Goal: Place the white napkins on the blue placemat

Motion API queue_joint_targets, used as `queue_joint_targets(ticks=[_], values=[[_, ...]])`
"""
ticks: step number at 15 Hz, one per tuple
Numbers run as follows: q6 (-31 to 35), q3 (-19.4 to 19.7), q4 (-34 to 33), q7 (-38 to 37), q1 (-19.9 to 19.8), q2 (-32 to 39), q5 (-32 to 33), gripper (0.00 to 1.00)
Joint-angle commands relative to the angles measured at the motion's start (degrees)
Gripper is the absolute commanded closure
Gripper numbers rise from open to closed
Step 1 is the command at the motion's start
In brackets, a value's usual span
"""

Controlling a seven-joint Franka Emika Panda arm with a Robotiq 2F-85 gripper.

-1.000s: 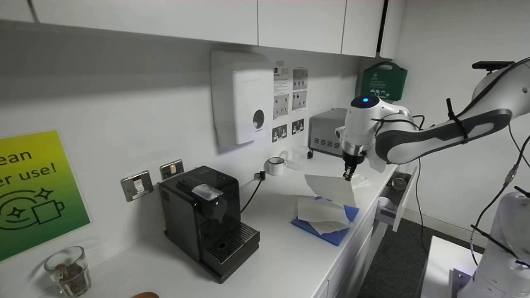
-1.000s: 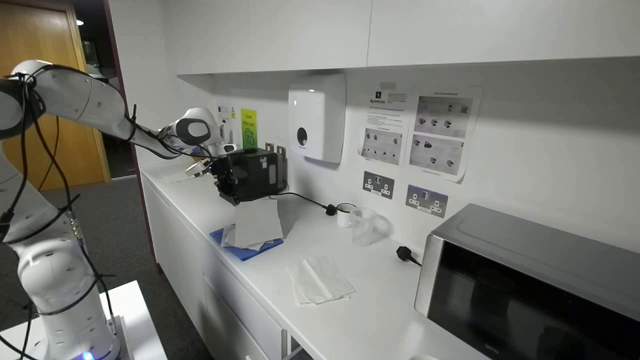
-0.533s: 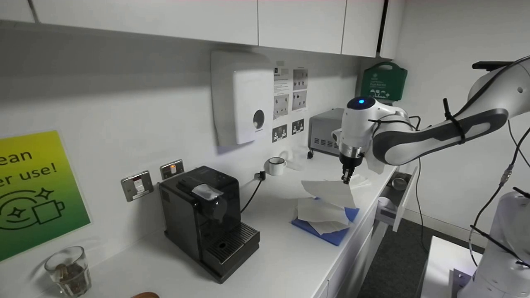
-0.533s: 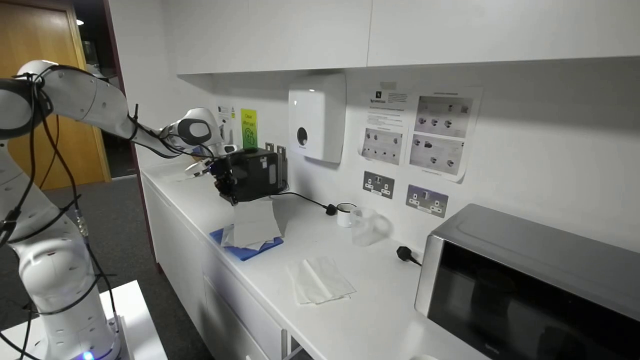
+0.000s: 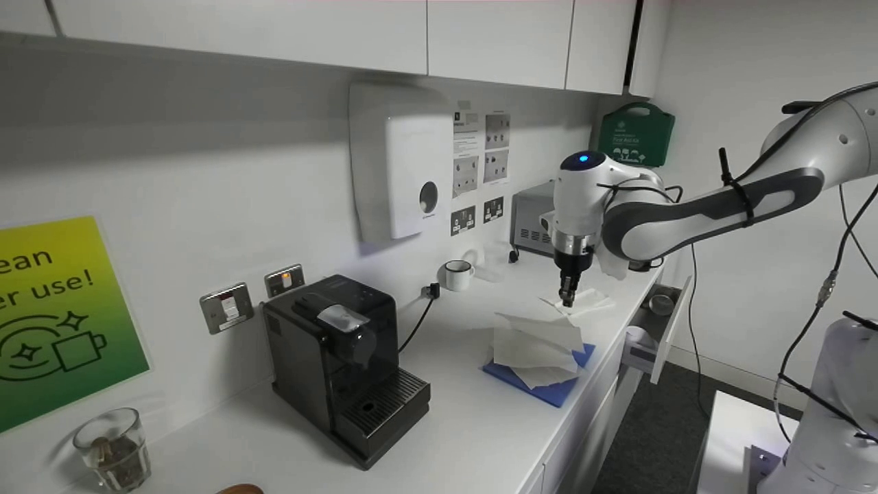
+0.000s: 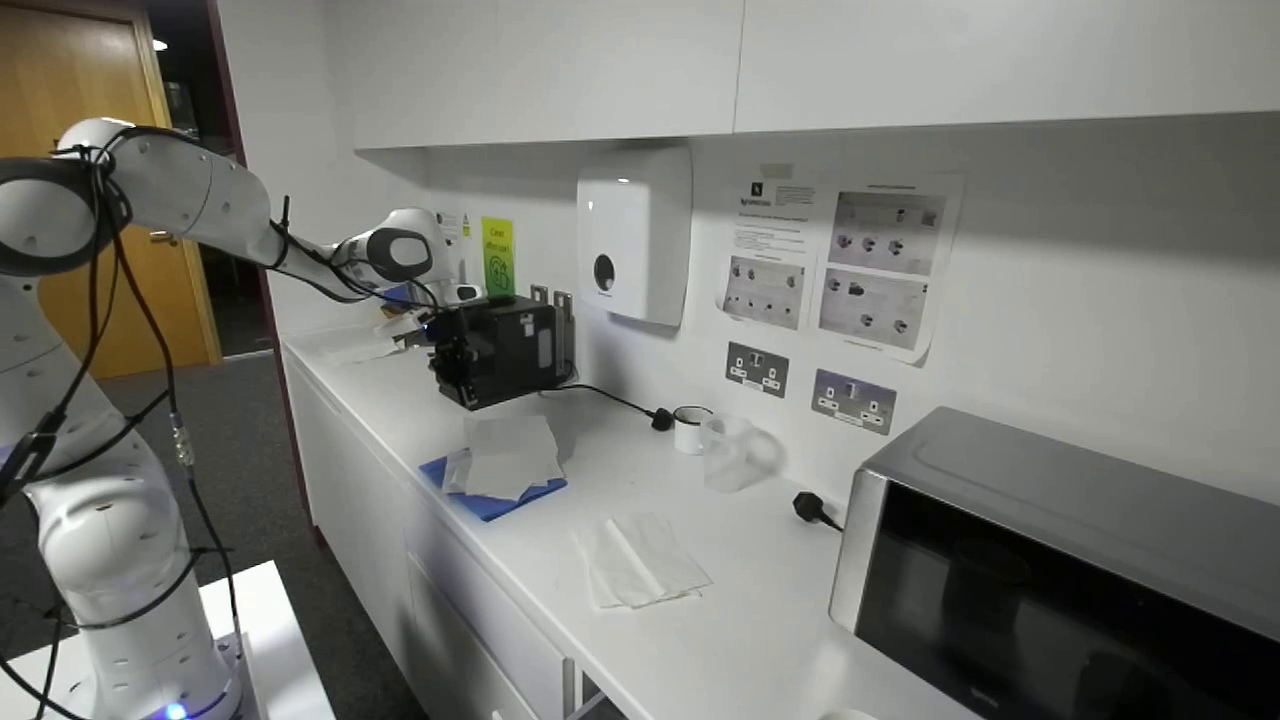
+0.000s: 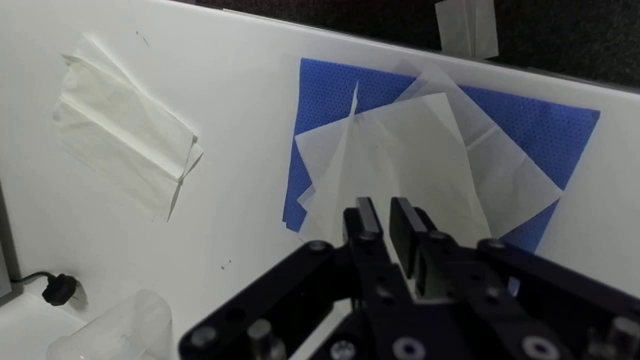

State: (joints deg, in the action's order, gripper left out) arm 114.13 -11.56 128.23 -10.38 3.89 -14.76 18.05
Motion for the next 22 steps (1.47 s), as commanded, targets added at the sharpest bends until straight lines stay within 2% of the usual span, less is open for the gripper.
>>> queue_joint_targets(ticks=[1,8,11,14,17,22], values=[[-3.6,0.7,-3.6,1.6,0.9,2.1,-1.2,0.49],[-5.2,0.8,-4.9,1.0,1.0,3.2,-1.0,0.00],[-3.7,-0.2,-3.6,-2.7,0.3,2.3,5.6,0.00],[-3.8,-0.1,-2.7,-1.9,-0.3,2.1,15.3,0.00],[-2.5,1.5,-0.8,1.0,-0.7,2.1,22.9,0.00],[0.6,6.1,1.6,6.2,-1.5,3.5,28.9,0.00]])
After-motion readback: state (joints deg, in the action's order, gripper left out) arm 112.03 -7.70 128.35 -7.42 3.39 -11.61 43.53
